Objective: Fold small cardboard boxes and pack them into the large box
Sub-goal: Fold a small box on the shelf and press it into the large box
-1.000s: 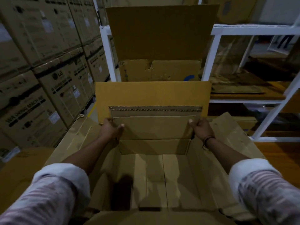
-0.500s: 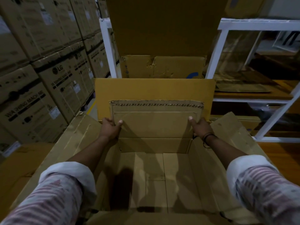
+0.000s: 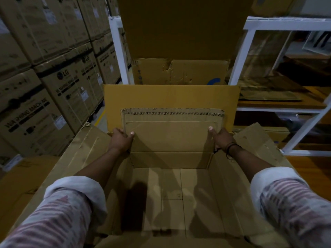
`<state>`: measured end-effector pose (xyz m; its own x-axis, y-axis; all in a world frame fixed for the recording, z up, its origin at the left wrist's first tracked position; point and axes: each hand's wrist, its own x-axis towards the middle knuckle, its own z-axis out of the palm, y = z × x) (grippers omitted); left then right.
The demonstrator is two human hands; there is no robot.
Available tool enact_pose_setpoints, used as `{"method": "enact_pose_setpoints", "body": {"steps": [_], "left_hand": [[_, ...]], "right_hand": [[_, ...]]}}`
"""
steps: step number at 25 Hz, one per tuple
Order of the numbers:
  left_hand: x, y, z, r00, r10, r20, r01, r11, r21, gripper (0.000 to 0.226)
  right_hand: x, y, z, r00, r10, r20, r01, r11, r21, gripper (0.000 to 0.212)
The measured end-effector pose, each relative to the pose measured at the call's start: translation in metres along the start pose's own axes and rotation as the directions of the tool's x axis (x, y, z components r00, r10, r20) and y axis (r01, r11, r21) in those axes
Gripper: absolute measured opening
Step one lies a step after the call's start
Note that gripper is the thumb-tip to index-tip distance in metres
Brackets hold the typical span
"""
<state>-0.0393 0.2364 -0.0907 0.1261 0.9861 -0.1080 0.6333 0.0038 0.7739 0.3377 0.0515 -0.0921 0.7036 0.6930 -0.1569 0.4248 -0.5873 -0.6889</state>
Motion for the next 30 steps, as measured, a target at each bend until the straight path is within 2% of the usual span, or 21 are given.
{"method": "enact_pose_setpoints", "body": {"steps": [2,5,8,10,12,16,18,20,21,23,26,28,30], "left_hand": [[0.000,0.002,0.001,1.000,-0.006,0.001,0.006,1.000,0.013,0.054],[0.002,0.005,-0.001,1.000,-0.010,0.006,0.010,0.998,0.059,0.059],[0.004,0.011,-0.005,1.000,-0.011,0.015,0.009,0.990,0.140,0.063],[0.005,0.013,-0.009,1.000,-0.009,-0.012,0.011,0.978,0.209,0.062],[0.004,0.014,-0.012,0.999,-0.007,-0.045,0.019,0.966,0.259,0.060],[-0.003,0.020,-0.014,0.995,0.066,-0.078,-0.040,0.955,0.293,0.057],[-0.009,0.025,-0.014,0.990,0.101,-0.097,-0.069,0.954,0.290,0.060],[-0.015,0.029,-0.014,0.984,0.112,-0.136,-0.071,0.959,0.275,0.062],[-0.018,0.030,-0.015,0.981,0.107,-0.160,-0.065,0.966,0.250,0.063],[-0.018,0.027,-0.014,0.985,0.048,-0.165,-0.023,0.988,0.150,0.061],[-0.013,0.019,-0.014,0.998,-0.025,-0.052,0.027,0.999,0.038,0.056],[-0.016,0.017,-0.011,1.000,-0.019,0.002,0.019,0.998,0.058,0.052],[-0.020,0.018,-0.008,1.000,-0.023,0.005,0.023,0.997,0.070,0.047]], "right_hand": [[0.005,0.001,0.000,1.000,0.009,0.010,-0.009,1.000,0.003,0.123],[0.005,-0.005,-0.002,1.000,0.019,0.003,-0.018,0.997,-0.071,0.099],[-0.003,-0.013,-0.004,0.990,0.002,-0.140,-0.017,0.994,-0.104,0.083],[-0.015,-0.020,-0.008,0.962,-0.082,-0.260,0.041,0.986,-0.160,0.078],[-0.026,-0.025,-0.012,0.931,-0.182,-0.315,0.105,0.963,-0.248,0.064],[-0.041,-0.037,-0.011,0.856,-0.386,-0.344,0.275,0.903,-0.330,0.042],[-0.048,-0.043,-0.005,0.815,-0.489,-0.310,0.348,0.842,-0.413,0.037],[-0.054,-0.047,0.000,0.776,-0.530,-0.342,0.364,0.819,-0.443,0.037],[-0.056,-0.047,0.002,0.770,-0.508,-0.386,0.351,0.843,-0.408,0.038],[-0.057,-0.047,0.005,0.803,-0.375,-0.463,0.311,0.927,-0.211,0.043],[-0.052,-0.041,0.004,0.928,-0.077,-0.363,0.144,0.976,0.161,0.051],[-0.049,-0.032,0.004,0.959,-0.016,-0.284,0.079,0.974,0.213,0.047],[-0.048,-0.024,0.004,0.965,-0.028,-0.260,0.077,0.980,0.183,0.042]]}}
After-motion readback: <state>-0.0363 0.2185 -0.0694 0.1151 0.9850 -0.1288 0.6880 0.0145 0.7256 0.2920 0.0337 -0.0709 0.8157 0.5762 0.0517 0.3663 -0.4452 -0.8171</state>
